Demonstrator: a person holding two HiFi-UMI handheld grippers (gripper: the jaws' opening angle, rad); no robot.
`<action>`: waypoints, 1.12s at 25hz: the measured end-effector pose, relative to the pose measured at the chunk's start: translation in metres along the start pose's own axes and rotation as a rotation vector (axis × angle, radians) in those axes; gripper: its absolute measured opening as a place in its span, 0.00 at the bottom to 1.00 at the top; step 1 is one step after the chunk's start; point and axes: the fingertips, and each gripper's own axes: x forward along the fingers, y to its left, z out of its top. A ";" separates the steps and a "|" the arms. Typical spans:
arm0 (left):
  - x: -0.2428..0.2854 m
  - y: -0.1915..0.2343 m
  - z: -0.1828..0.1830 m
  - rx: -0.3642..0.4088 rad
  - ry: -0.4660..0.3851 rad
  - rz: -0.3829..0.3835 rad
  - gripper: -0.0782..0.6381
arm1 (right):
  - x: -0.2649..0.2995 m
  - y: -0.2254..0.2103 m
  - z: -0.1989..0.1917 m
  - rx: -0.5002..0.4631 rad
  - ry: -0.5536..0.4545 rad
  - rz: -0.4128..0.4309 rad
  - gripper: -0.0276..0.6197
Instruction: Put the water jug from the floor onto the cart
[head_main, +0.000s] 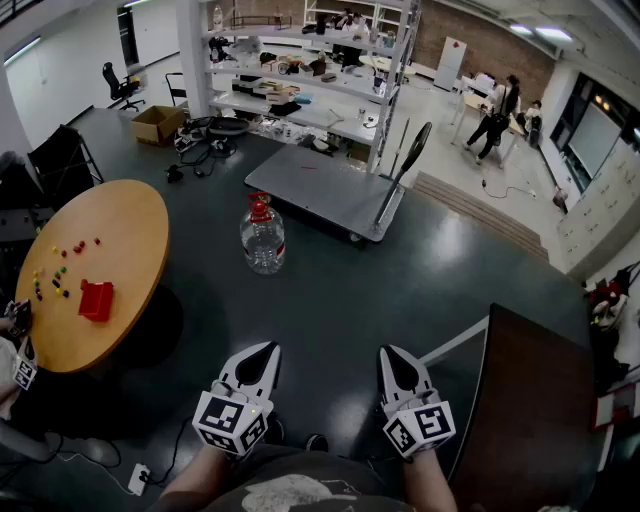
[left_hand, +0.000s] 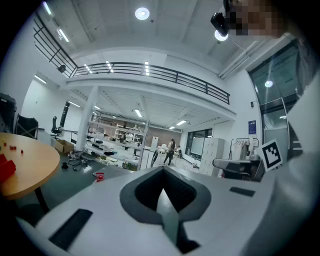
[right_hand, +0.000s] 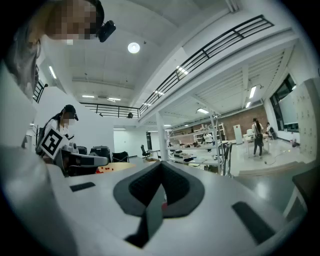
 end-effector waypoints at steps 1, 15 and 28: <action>0.000 0.001 0.001 -0.002 0.001 0.000 0.11 | 0.001 0.001 0.000 0.002 0.003 0.001 0.03; 0.012 0.007 0.000 -0.003 0.008 -0.013 0.11 | 0.010 0.001 -0.008 0.018 0.023 0.003 0.03; -0.002 0.031 -0.008 -0.019 0.026 0.022 0.11 | 0.037 0.020 -0.013 0.047 0.027 0.039 0.03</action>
